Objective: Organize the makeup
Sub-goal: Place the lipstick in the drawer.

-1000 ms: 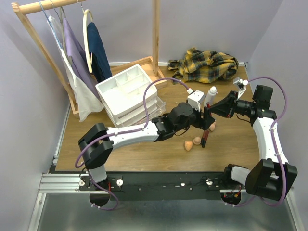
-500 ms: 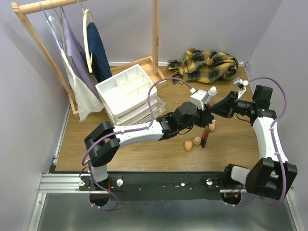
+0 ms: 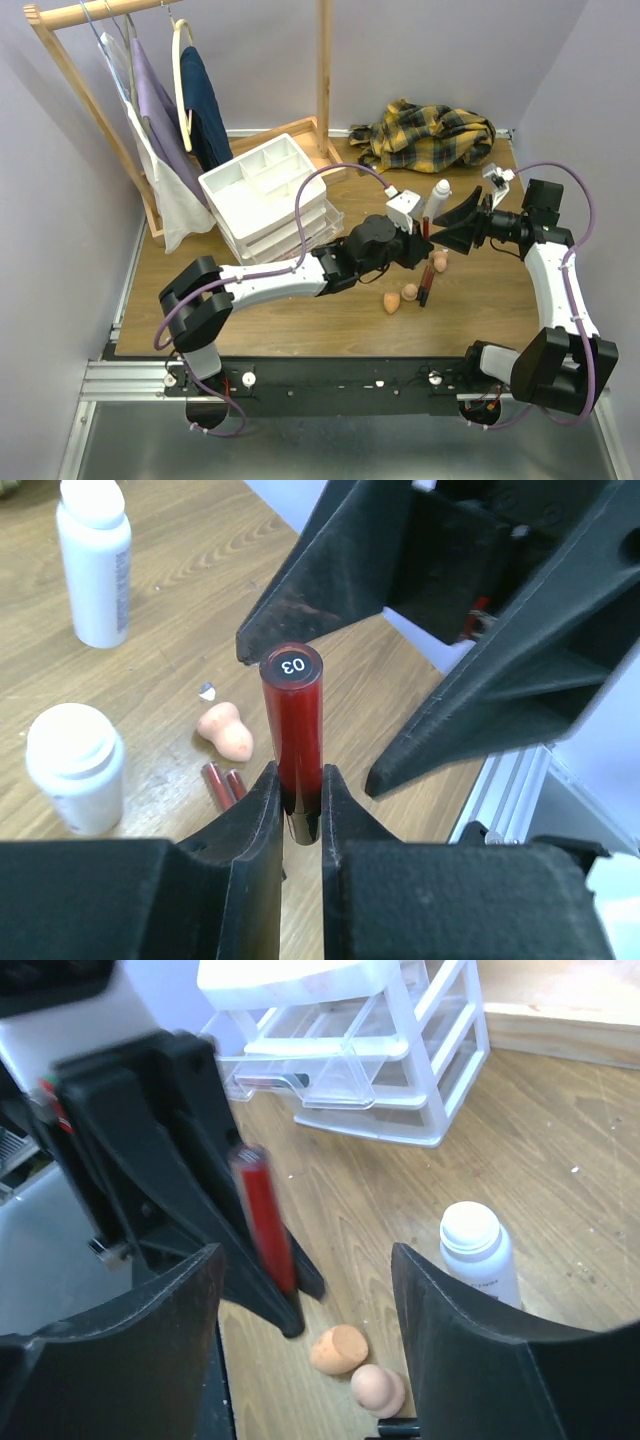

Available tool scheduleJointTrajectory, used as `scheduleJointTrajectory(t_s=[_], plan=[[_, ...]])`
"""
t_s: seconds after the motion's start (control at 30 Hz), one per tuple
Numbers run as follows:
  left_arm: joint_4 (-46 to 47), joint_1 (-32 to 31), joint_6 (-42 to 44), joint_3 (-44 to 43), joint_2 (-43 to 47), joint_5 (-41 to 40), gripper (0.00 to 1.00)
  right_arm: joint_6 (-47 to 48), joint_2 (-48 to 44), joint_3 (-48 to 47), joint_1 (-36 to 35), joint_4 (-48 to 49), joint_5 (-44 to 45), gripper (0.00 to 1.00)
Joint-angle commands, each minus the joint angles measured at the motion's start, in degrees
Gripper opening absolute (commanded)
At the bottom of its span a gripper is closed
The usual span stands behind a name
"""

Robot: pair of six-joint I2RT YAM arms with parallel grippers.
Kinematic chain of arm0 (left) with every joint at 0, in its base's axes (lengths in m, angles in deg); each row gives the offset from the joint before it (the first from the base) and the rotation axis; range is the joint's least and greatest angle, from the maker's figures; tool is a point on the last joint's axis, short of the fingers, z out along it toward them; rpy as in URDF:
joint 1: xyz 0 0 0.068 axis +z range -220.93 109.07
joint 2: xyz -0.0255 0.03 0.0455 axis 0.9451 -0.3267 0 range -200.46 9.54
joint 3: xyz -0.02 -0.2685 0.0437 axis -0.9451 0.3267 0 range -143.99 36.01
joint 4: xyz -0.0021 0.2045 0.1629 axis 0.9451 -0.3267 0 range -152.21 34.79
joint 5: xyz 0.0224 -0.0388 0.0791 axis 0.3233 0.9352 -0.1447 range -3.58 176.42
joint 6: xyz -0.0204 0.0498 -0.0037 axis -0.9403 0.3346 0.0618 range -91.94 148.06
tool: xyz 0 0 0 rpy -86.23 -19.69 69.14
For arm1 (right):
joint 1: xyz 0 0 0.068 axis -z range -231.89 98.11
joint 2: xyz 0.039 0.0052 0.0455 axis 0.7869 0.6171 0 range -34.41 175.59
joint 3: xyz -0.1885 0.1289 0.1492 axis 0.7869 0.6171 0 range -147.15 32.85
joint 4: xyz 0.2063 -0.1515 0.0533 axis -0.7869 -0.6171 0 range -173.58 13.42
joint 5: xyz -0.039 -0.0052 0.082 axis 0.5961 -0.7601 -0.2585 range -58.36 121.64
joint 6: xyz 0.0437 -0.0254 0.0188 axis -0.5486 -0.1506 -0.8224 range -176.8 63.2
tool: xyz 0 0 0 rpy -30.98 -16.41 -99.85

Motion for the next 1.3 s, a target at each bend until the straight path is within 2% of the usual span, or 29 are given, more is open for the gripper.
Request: scheduleJointTrajectory(t_s=[0.0, 0.13, 0.2, 0.33, 0.37, 0.57, 0.73, 1.07, 1.27], plan=[[-2.3, 0.2, 5.8, 3.0, 7.7, -0.2, 0.00, 2.2, -1.4, -0.3, -0.1, -2.3, 0.6, 0.82], [-10.1, 0.2, 9.4, 5.4, 13.8, -1.7, 0.00, 2.3, -2.0, -0.4, -0.1, -2.0, 1.8, 0.89], [-16.9, 0.3, 11.6, 6.3, 17.9, -3.6, 0.00, 2.4, -2.0, -0.4, -0.1, -2.1, 2.3, 1.00], [-31.7, 0.3, 18.4, 5.4, 24.8, -11.7, 0.00, 2.4, -2.0, -0.3, -0.1, -1.9, 2.9, 1.00], [-37.0, 0.3, 21.1, 5.0, 26.2, -15.9, 0.00, 2.4, -2.0, -0.3, -0.1, -1.9, 3.1, 1.00], [-50.7, 1.6, 29.9, 4.8, 35.1, -27.8, 0.00, 2.3, -1.7, -0.1, -0.1, -1.2, 4.0, 1.00], [-54.9, 2.9, 36.4, 4.8, 38.6, -34.3, 0.00, 1.7, -1.4, 0.3, -0.1, -0.5, 4.5, 1.00], [-57.6, 7.4, 40.2, 7.5, 37.3, -36.0, 0.02, 1.0, -1.5, 0.7, -0.1, 0.5, 5.3, 1.00], [-56.2, 8.2, 40.6, 9.7, 35.8, -35.0, 0.14, 0.8, -1.3, 1.2, 0.0, 1.2, 5.5, 1.00]])
